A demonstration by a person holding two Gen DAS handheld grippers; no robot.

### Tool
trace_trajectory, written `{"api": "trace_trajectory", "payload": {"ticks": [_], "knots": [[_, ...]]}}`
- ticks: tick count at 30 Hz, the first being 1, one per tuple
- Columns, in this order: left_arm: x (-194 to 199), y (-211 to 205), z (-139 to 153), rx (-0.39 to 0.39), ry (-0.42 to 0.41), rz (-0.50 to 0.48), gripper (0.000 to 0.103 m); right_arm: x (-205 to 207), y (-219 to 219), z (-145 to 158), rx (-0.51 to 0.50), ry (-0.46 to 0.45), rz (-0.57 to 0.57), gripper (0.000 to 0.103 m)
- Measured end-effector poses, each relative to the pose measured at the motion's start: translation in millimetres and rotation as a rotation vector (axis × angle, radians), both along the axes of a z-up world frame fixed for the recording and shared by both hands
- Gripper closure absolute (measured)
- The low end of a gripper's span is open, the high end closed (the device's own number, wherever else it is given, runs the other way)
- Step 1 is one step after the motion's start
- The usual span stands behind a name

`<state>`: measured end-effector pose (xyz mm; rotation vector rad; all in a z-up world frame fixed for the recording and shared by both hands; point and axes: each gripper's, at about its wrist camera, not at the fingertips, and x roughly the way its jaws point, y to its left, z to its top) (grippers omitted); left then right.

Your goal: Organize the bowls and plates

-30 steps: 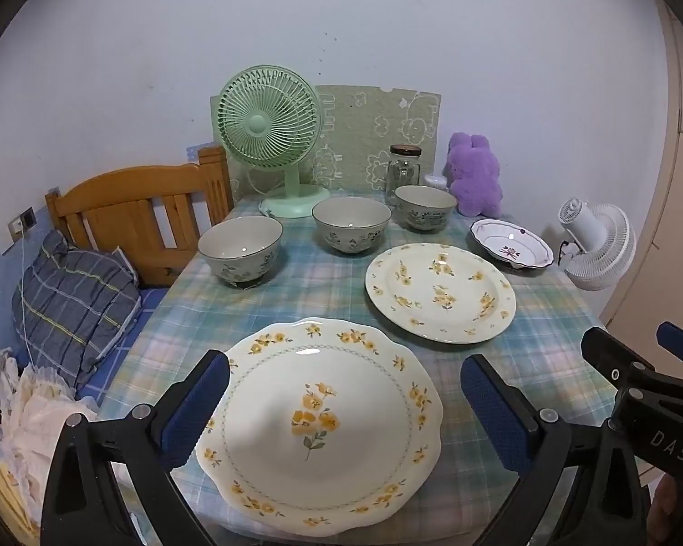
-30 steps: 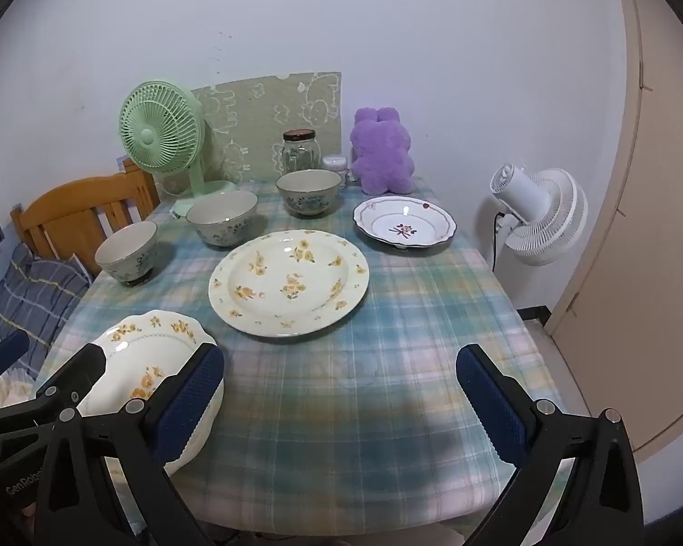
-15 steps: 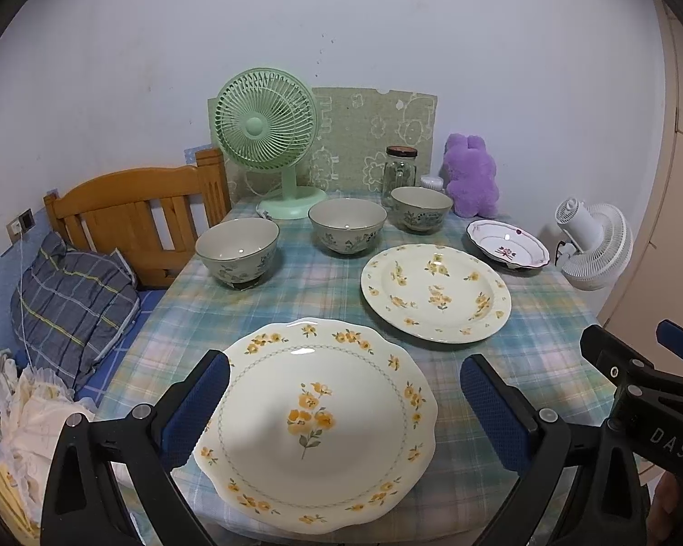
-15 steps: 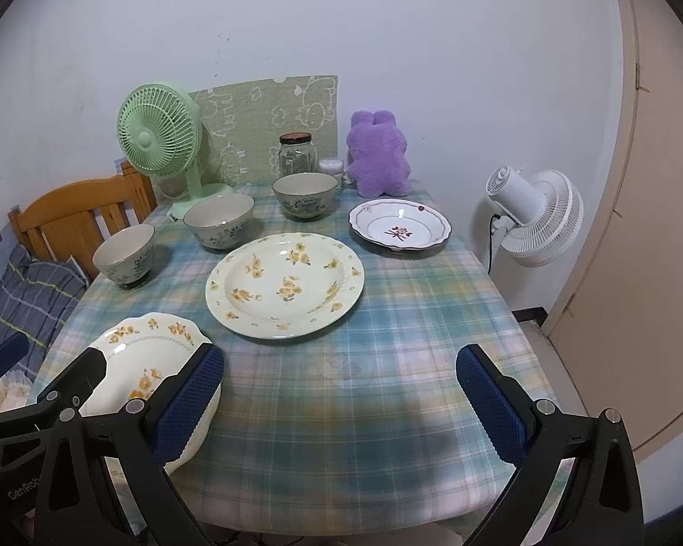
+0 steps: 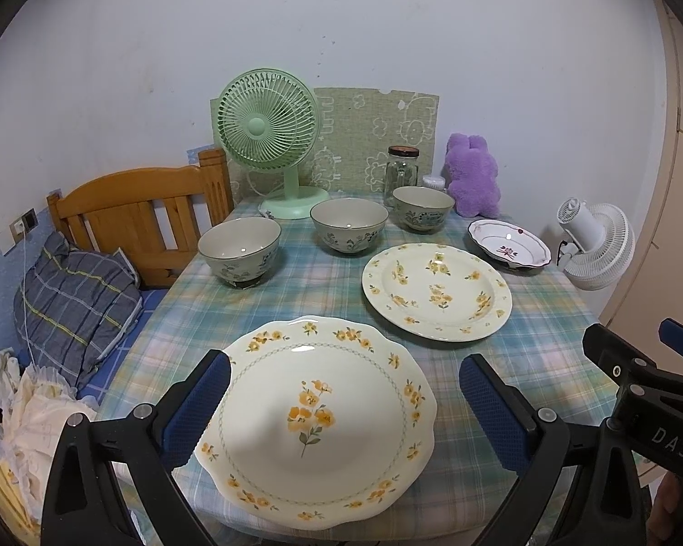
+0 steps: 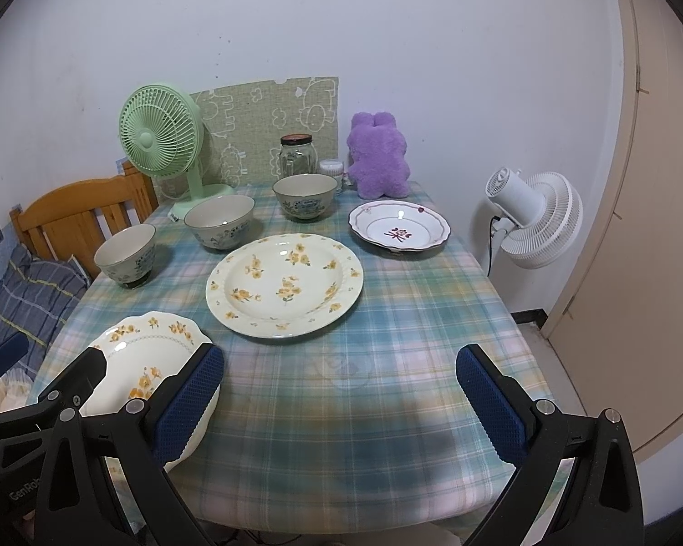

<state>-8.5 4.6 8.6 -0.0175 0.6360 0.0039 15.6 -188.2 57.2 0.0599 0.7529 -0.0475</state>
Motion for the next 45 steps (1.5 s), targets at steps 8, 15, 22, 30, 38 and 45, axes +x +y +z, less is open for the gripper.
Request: {"api": "trace_trajectory", "payload": {"ticks": [8, 15, 22, 30, 38, 45], "knots": [[-0.5, 0.0, -0.6, -0.001, 0.0, -0.001, 0.002, -1.0, 1.4, -1.2, -0.001, -0.002, -0.001, 0.001], [-2.6, 0.1, -0.9, 0.0, 0.0, 0.0, 0.004, -1.1, 1.1, -1.6, -0.001, -0.003, 0.0, 0.001], [-2.4, -0.4, -1.0, 0.0, 0.001, 0.002, 0.004, -1.4, 1.3, -1.4, -0.002, -0.002, -0.001, 0.001], [-2.6, -0.1, -0.9, 0.0, 0.001, 0.001, 0.004, -2.0, 1.5, -1.4, -0.002, -0.003, -0.001, 0.001], [-2.9, 0.2, -0.9, 0.001, 0.001, 0.0, 0.004, -2.1, 1.0, -1.3, -0.002, -0.003, -0.001, 0.001], [-2.8, 0.1, -0.9, 0.0, 0.001, 0.001, 0.004, -2.1, 1.5, -1.9, -0.002, -0.003, 0.0, 0.001]]}}
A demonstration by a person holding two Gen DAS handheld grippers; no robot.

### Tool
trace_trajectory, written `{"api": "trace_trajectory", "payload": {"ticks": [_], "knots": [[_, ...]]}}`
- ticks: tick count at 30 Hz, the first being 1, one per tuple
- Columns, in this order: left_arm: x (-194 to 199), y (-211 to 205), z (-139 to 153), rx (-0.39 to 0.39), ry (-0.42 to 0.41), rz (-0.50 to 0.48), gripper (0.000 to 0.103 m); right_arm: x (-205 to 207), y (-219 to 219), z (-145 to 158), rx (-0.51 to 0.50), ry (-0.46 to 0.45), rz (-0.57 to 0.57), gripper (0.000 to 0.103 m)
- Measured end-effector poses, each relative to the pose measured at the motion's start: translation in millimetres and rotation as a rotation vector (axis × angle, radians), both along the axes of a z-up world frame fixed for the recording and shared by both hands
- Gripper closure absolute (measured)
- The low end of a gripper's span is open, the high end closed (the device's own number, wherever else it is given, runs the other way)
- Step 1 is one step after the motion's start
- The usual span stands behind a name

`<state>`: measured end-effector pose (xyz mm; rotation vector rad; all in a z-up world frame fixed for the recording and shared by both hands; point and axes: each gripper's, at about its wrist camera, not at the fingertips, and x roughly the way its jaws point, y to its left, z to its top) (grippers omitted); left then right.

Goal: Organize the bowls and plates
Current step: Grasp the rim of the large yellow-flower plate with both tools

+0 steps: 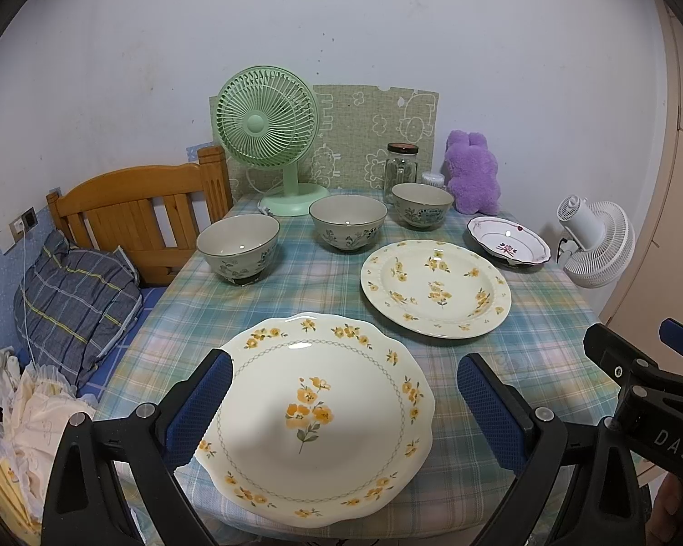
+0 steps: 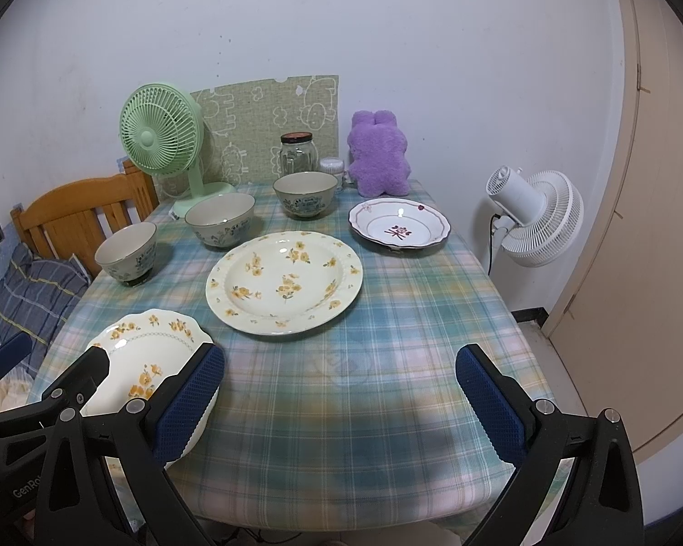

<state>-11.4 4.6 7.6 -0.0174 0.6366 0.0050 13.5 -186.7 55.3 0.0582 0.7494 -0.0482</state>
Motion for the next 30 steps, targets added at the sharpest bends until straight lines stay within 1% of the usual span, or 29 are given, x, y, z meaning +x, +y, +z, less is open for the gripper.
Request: {"api": "trace_trajectory", "payload": {"ticks": [7, 10, 14, 19, 22, 30], "knots": [[1, 0, 0, 0.0, 0.001, 0.0, 0.004, 0, 0, 0, -0.001, 0.001, 0.0, 0.001], [0, 1, -2, 0.002, 0.019, 0.001, 0.005, 0, -1, 1, 0.001, 0.006, 0.001, 0.001], [-1, 8, -4, 0.02, 0.031, 0.025, 0.008, 1, 5, 2, 0.013, 0.016, 0.029, 0.006], [15, 22, -8, 0.033, 0.06, 0.037, 0.013, 12, 27, -3, 0.009, 0.036, 0.065, 0.006], [24, 34, -12, 0.041, 0.079, 0.037, 0.014, 22, 42, -6, 0.012, 0.062, 0.07, 0.007], [62, 73, -32, 0.047, 0.18, 0.02, 0.019, 56, 85, -31, 0.022, 0.159, 0.068, 0.012]]}}
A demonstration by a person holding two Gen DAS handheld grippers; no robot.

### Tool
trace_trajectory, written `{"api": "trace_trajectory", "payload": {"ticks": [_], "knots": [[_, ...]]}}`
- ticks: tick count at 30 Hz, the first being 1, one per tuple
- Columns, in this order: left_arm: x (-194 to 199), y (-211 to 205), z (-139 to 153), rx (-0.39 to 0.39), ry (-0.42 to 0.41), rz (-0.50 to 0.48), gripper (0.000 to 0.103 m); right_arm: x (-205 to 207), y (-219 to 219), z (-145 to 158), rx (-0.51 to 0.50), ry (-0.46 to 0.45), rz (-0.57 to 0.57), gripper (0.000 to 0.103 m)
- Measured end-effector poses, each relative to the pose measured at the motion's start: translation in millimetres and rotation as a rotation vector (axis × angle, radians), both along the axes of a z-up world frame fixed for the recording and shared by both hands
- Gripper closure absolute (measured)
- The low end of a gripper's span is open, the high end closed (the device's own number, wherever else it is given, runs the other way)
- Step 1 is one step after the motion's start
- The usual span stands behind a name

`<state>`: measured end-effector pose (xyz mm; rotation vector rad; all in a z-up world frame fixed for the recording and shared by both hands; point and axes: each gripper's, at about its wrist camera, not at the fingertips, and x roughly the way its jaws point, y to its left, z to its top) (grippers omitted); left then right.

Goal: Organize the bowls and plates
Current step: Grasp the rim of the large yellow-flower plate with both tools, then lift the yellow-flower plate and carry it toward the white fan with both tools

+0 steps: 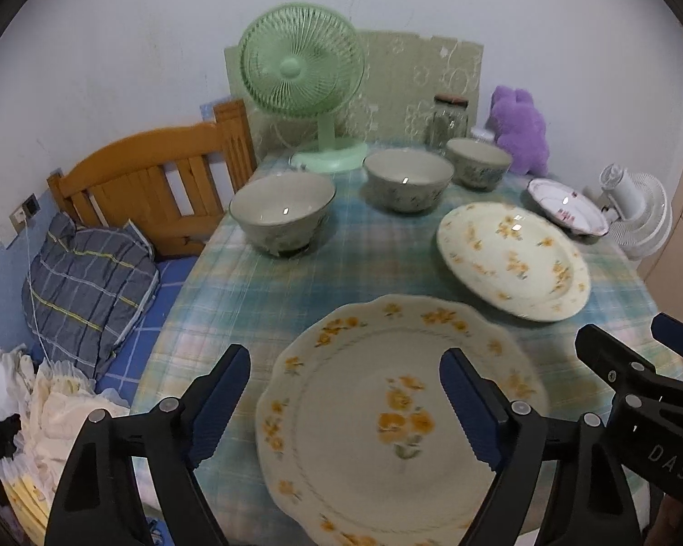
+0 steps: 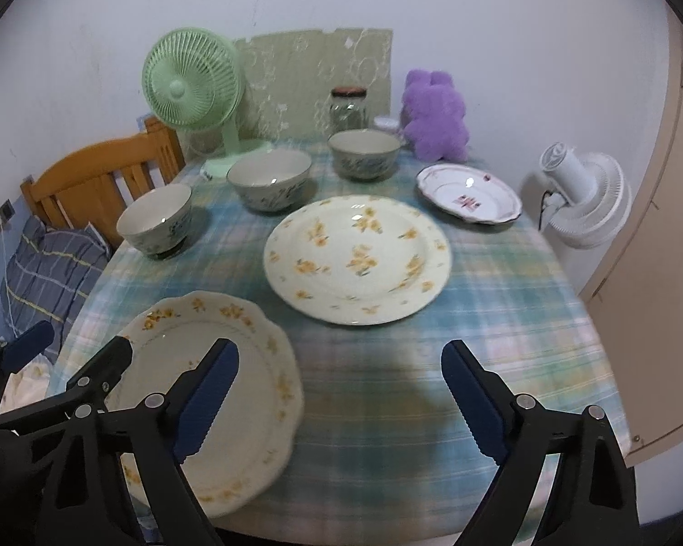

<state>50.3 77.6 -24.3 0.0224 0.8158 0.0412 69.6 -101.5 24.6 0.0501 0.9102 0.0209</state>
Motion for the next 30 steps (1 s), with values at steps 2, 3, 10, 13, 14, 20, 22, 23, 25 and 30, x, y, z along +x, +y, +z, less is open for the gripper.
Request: {"api": "trace_trajectory", "payload": {"ticks": [2, 3, 10, 13, 14, 20, 22, 23, 25, 30], "knots": [[8, 9, -7, -0.004, 0.033, -0.005, 0.02, 8, 11, -9, 0.002, 0.033, -0.002, 0.012], [12, 13, -11, -0.005, 0.048, -0.006, 0.021, 12, 17, -14, 0.005, 0.052, -0.002, 0.013], [32, 29, -45, -0.023, 0.169, -0.025, 0.024, 30, 43, -49, 0.007, 0.167, -0.013, 0.018], [39, 30, -58, -0.031, 0.213, -0.05, 0.027, 33, 49, -62, 0.007, 0.213, -0.03, 0.02], [40, 30, -60, -0.032, 0.221, -0.057, 0.028, 34, 51, -66, 0.009, 0.225, -0.036, 0.022], [46, 30, -73, -0.043, 0.267, -0.102, 0.034, 35, 55, -85, 0.023, 0.291, -0.064, 0.029], [49, 31, -75, -0.048, 0.277, -0.11, 0.034, 34, 57, -86, 0.015, 0.298, -0.075, 0.03], [50, 31, -76, -0.05, 0.283, -0.114, 0.035, 35, 57, -87, 0.012, 0.3, -0.081, 0.03], [54, 30, -78, -0.049, 0.292, -0.121, 0.035, 36, 58, -90, 0.009, 0.308, -0.091, 0.03], [55, 32, -78, -0.054, 0.289, -0.138, 0.035, 41, 57, -95, 0.01, 0.328, -0.113, 0.03]]}}
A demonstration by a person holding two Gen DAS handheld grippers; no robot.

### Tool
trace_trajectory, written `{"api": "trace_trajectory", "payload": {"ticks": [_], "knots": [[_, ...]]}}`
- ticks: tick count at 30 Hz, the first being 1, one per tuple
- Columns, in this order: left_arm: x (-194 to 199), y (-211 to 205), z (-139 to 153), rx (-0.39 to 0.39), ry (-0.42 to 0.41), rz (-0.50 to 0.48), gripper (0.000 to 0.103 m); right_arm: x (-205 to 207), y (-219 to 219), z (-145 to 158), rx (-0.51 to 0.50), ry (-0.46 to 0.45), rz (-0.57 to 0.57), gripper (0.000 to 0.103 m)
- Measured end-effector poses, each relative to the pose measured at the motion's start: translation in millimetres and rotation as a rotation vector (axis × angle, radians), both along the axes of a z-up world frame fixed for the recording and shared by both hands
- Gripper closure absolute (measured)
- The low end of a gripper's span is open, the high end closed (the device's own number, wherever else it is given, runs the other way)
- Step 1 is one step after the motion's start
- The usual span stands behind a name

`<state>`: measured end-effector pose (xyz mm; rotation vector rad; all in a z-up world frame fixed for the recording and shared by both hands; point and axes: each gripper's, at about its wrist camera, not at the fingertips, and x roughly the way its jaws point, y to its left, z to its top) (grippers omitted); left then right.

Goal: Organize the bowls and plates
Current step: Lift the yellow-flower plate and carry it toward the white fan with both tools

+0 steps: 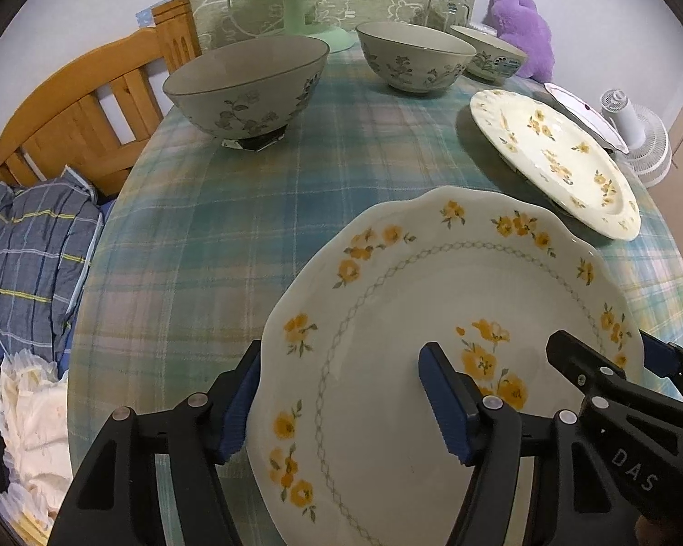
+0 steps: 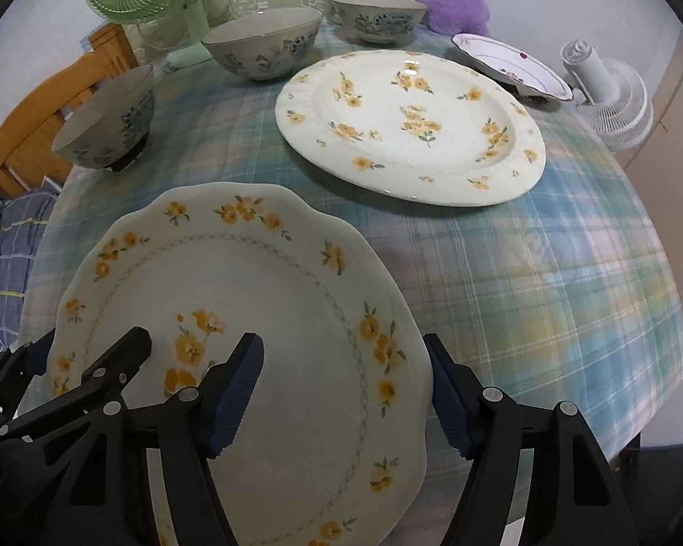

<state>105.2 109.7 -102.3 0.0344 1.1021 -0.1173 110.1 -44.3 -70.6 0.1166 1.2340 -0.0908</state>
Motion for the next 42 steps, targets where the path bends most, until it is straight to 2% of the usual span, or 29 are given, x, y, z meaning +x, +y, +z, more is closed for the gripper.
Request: {"api": "trace_trajectory", "payload": {"ticks": [6, 10, 20, 30, 42], "knots": [[3, -1, 0, 0.0, 0.021, -0.064, 0.035, 3, 2, -2, -0.04, 0.017, -0.03, 0.033], [3, -2, 3, 0.001, 0.034, -0.104, 0.035, 4, -2, -1, -0.018, 0.025, -0.077, 0.033], [-2, -3, 23, -0.009, 0.005, -0.122, 0.035, 0, -2, 22, -0.028, 0.013, -0.106, 0.033], [-5, -22, 37, -0.006, 0.002, -0.07, 0.035, 1, -19, 37, -0.003, -0.01, -0.062, 0.033], [-7, -89, 53, 0.021, -0.04, 0.023, 0.035, 17, -82, 50, 0.037, -0.057, 0.033, 0.033]]}}
